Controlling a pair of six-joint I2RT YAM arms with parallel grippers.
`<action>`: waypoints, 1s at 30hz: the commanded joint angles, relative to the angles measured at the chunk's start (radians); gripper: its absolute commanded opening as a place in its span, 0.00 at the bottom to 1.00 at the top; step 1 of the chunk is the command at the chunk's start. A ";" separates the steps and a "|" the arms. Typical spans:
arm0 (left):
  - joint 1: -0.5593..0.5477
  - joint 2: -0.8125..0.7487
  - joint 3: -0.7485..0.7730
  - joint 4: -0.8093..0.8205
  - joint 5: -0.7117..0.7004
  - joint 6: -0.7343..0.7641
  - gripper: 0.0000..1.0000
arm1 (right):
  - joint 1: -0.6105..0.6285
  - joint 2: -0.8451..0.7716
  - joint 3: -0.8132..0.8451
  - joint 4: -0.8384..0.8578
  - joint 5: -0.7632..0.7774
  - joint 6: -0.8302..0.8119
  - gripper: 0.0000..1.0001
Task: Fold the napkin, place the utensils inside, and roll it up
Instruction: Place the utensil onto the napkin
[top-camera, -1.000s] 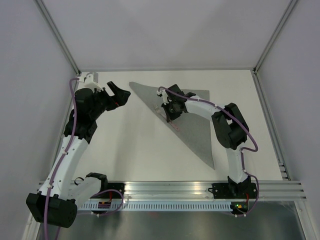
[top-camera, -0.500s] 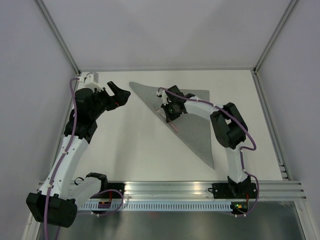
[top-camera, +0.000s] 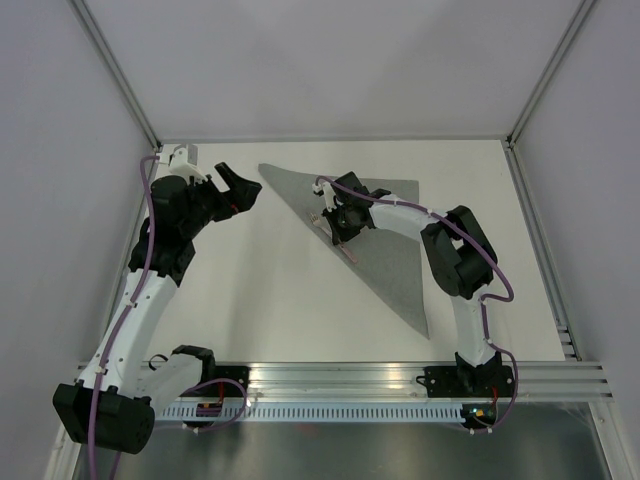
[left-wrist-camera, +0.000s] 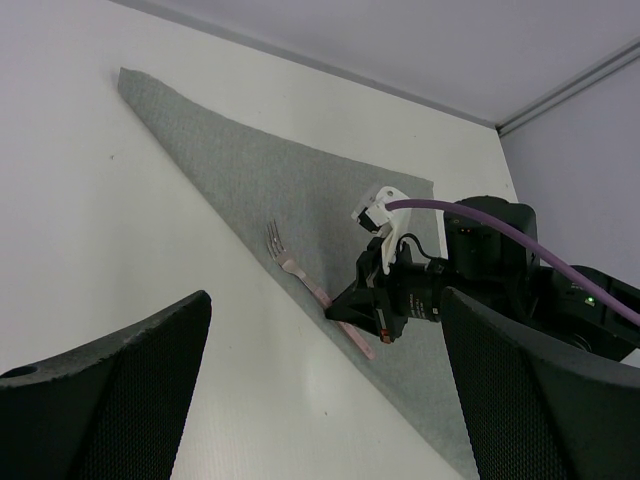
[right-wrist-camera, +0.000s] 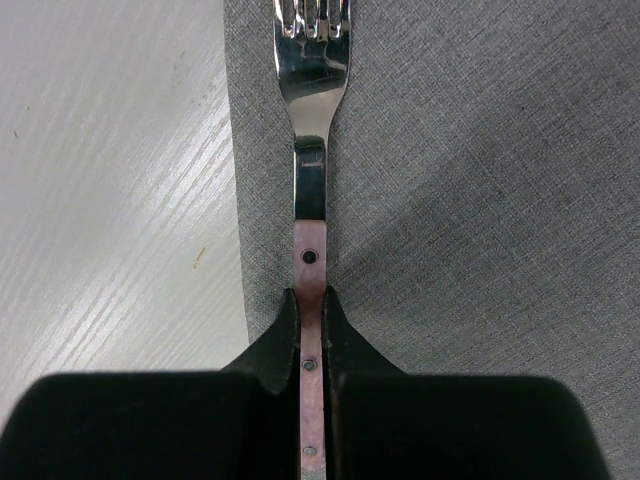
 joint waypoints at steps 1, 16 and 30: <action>-0.003 -0.002 0.016 0.006 -0.004 -0.006 0.99 | 0.002 -0.033 -0.020 0.007 0.011 -0.020 0.01; -0.003 0.004 0.018 0.005 -0.002 -0.006 0.99 | 0.002 -0.017 -0.011 0.007 0.003 -0.041 0.01; -0.003 0.018 0.015 0.011 -0.005 -0.002 1.00 | 0.002 -0.019 -0.008 -0.013 0.006 -0.037 0.02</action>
